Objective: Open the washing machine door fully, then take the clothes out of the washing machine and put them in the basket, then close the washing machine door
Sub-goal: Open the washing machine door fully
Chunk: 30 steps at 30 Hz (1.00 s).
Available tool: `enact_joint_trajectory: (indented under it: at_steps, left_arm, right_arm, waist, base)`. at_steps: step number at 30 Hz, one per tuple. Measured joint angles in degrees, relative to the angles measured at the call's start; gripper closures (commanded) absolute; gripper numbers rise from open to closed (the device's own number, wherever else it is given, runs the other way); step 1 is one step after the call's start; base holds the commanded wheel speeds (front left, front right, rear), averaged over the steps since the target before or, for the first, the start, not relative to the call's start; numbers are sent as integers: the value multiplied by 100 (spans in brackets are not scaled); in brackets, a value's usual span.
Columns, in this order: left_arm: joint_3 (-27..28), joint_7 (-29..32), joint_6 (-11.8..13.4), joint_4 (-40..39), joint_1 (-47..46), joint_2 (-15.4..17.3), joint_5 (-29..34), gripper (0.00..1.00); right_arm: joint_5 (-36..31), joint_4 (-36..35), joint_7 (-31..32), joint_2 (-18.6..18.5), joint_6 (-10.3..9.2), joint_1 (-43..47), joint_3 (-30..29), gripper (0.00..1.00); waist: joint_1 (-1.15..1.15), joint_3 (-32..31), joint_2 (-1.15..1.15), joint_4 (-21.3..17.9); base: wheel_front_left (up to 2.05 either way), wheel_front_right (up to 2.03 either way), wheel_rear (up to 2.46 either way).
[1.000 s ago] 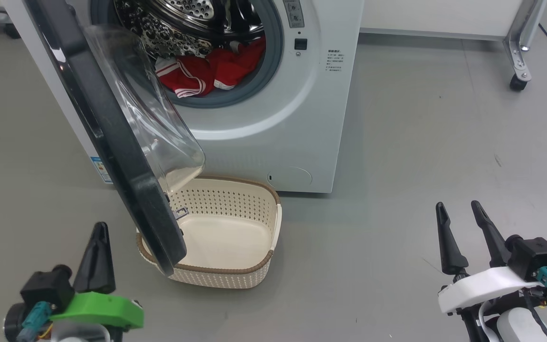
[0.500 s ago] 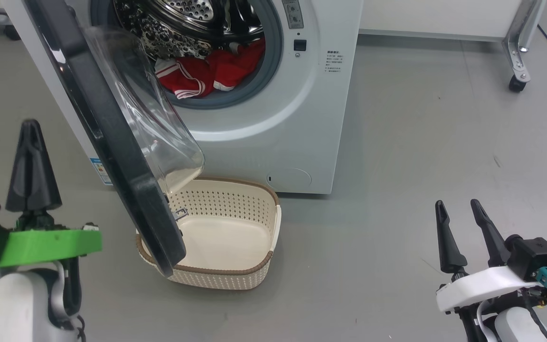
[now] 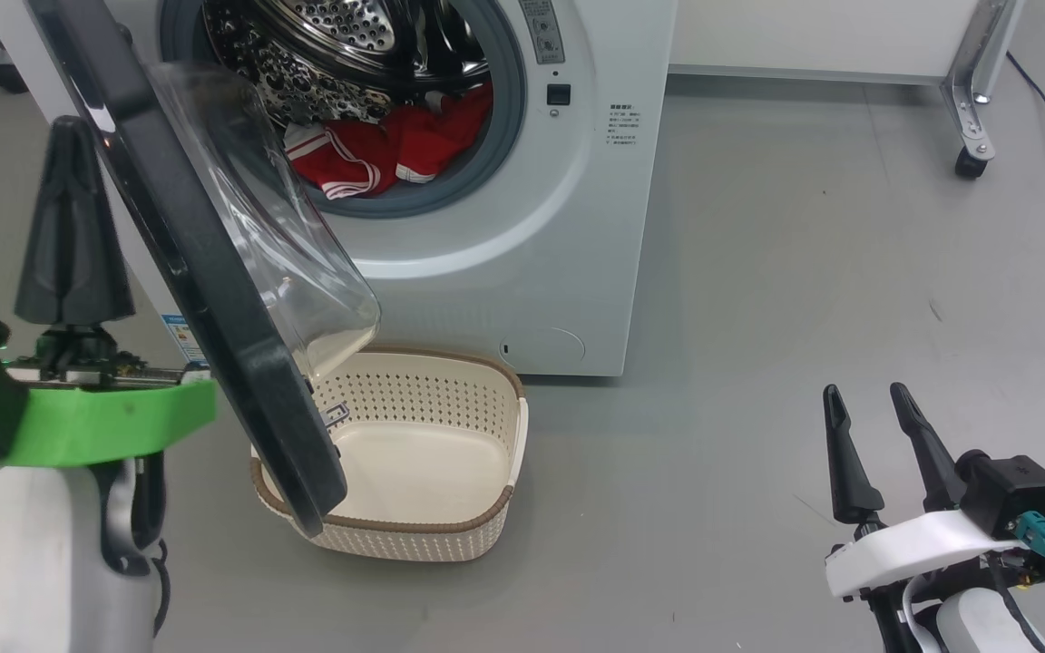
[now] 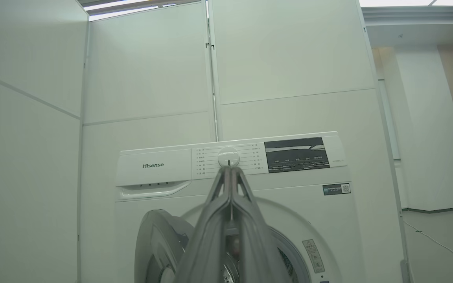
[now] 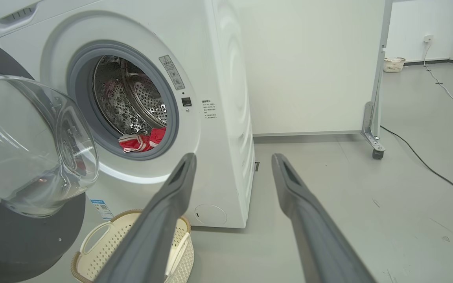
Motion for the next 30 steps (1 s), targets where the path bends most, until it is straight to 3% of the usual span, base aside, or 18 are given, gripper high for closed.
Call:
enact_joint_trajectory:
  at_steps: [10,17,30]
  left_arm:
    - [-902,282,-122,270,45,-154,29,100]
    - [-1259,669,-123,920,511,-254,-62,100]
    - [-1407,968,-124,1648,776,-278,-243,100]
  right_arm:
    - [-51,73,1,25,49,2,-43,0]
    - [-111,91,0,79,112,2,-76,0]
    - [-164,169,0,163,244,1,-27,0]
  waist:
    - [0,-33,0,-92]
    - [0,-40,0,-144]
    - [0,-12,0,-250]
  base:
    - [0,0,0]
    - [0,0,0]
    - [0,0,0]
